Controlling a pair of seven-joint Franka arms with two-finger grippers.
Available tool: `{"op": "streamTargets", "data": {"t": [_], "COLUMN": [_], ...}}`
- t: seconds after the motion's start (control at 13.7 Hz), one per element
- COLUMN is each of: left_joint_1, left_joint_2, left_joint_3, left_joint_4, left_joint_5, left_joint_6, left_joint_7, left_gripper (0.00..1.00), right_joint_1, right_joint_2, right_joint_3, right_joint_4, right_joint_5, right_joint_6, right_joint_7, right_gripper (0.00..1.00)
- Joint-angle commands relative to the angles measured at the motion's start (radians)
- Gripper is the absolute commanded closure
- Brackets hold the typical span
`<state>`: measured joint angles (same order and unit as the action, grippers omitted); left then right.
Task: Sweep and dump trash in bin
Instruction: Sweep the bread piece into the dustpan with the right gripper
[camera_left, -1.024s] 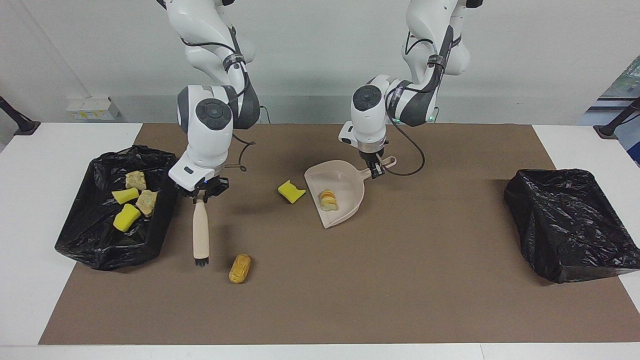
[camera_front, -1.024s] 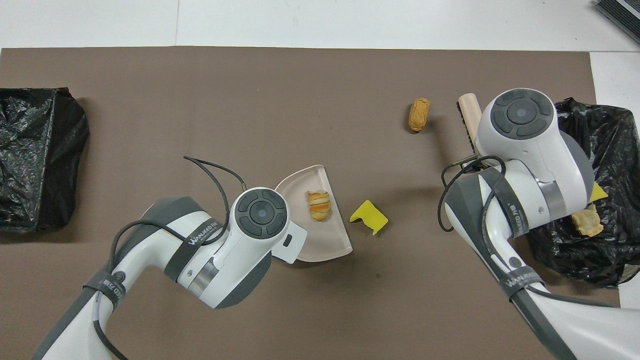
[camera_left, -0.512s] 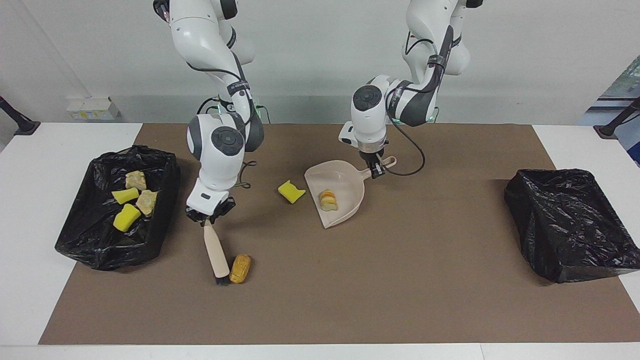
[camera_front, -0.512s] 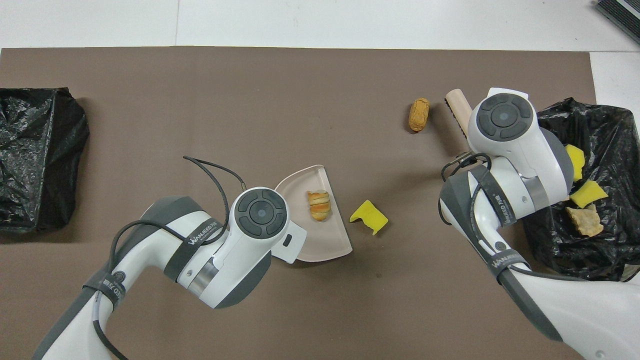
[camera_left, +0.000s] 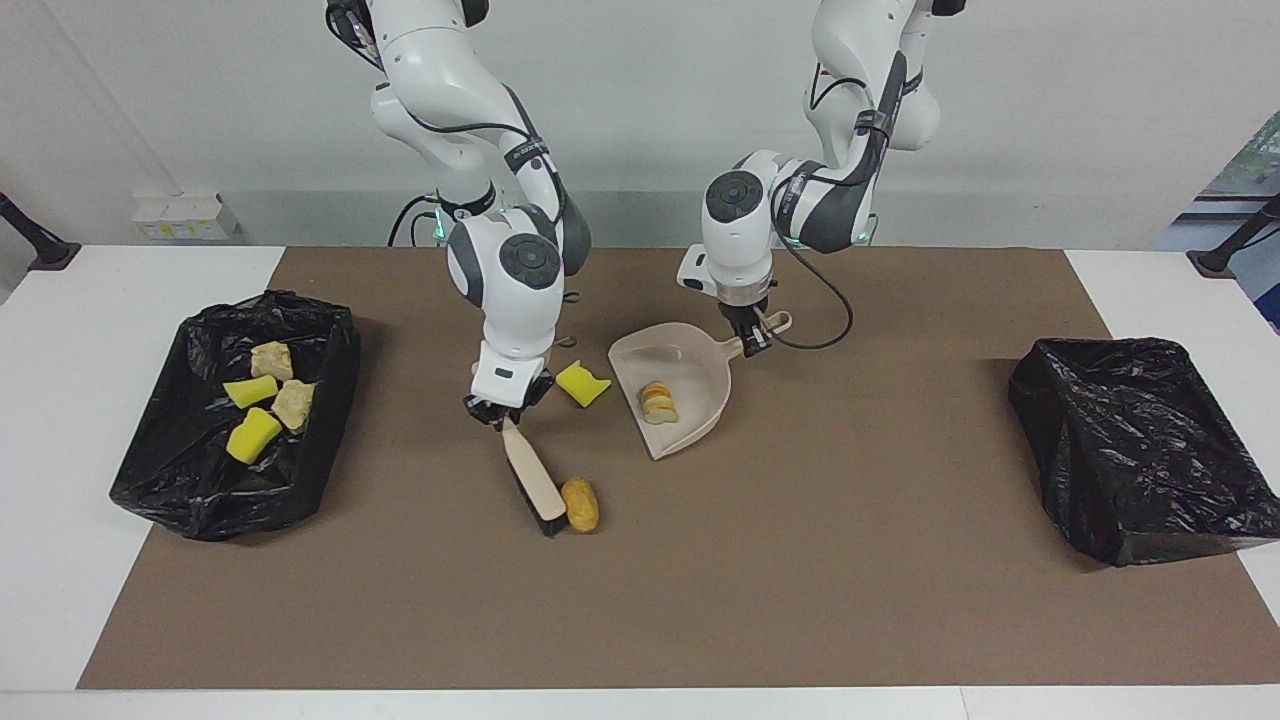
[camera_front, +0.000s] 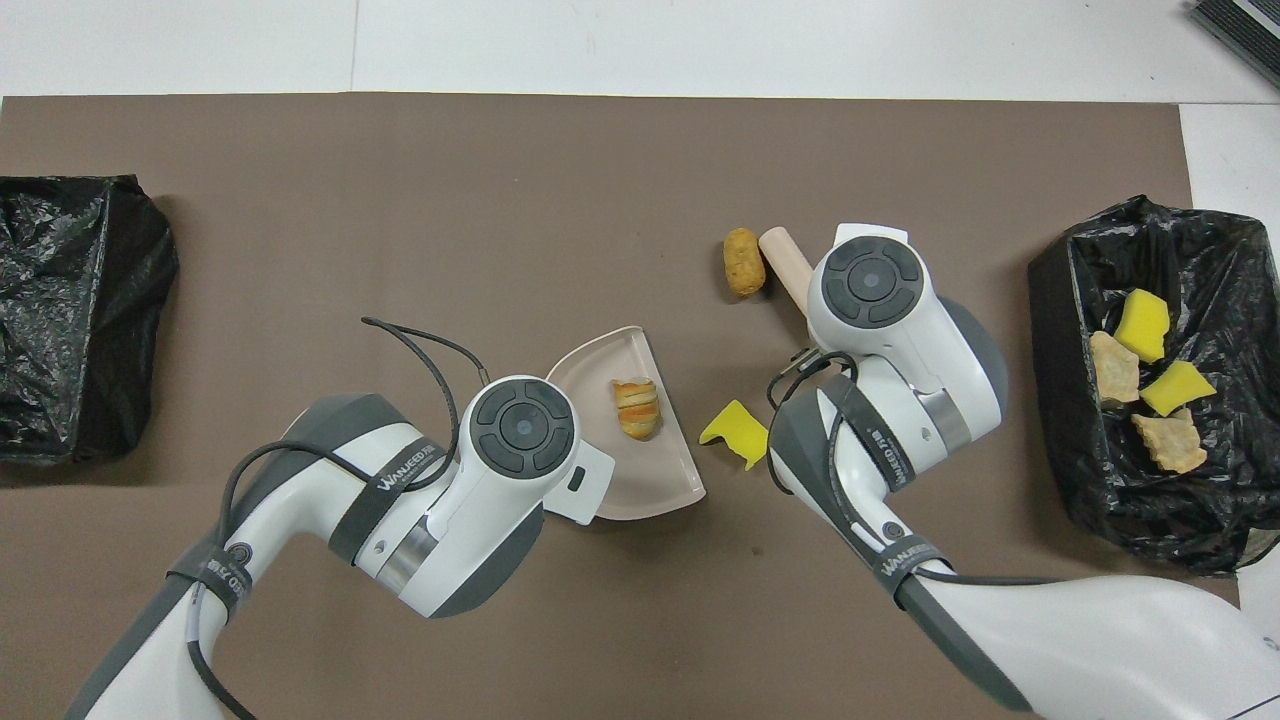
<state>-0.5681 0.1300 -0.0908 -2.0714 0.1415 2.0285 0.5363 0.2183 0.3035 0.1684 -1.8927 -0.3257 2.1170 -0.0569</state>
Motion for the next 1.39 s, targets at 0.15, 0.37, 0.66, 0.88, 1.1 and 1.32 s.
{"op": "streamTargets", "data": {"t": [0.15, 0.37, 0.66, 0.88, 1.1, 1.32], "left_joint_1": [0.0, 0.031, 0.04, 0.076, 0.114, 0.126], "left_joint_2": [-0.029, -0.017, -0.024, -0.017, 0.006, 0.02], "left_joint_3": [0.008, 0.01, 0.016, 0.016, 0.017, 0.017], "left_joint_4": [-0.038, -0.026, -0.029, -0.026, 0.019, 0.031], "left_joint_5": [0.013, 0.01, 0.01, 0.01, 0.01, 0.012], "left_joint_6": [0.024, 0.042, -0.036, -0.005, -0.011, -0.001], "left_joint_7": [-0.03, -0.073, -0.111, -0.17, -0.171, -0.17], "left_gripper": [1.0, 1.0, 1.0, 1.0, 1.0, 1.0], "right_joint_1": [-0.01, -0.01, -0.03, -0.069, -0.071, -0.092], "right_joint_2": [-0.06, -0.066, -0.064, 0.003, 0.113, 0.196], "right_joint_3": [0.095, 0.146, 0.152, 0.151, 0.148, 0.146], "right_joint_4": [-0.069, -0.068, -0.039, 0.079, 0.186, 0.278], "right_joint_5": [0.054, 0.054, 0.054, 0.047, -0.028, -0.082], "right_joint_6": [0.001, -0.012, -0.025, -0.026, -0.055, -0.063], "right_joint_7": [-0.17, -0.182, -0.187, -0.187, -0.192, -0.199], "right_gripper": [1.0, 1.0, 1.0, 1.0, 1.0, 1.0]}}
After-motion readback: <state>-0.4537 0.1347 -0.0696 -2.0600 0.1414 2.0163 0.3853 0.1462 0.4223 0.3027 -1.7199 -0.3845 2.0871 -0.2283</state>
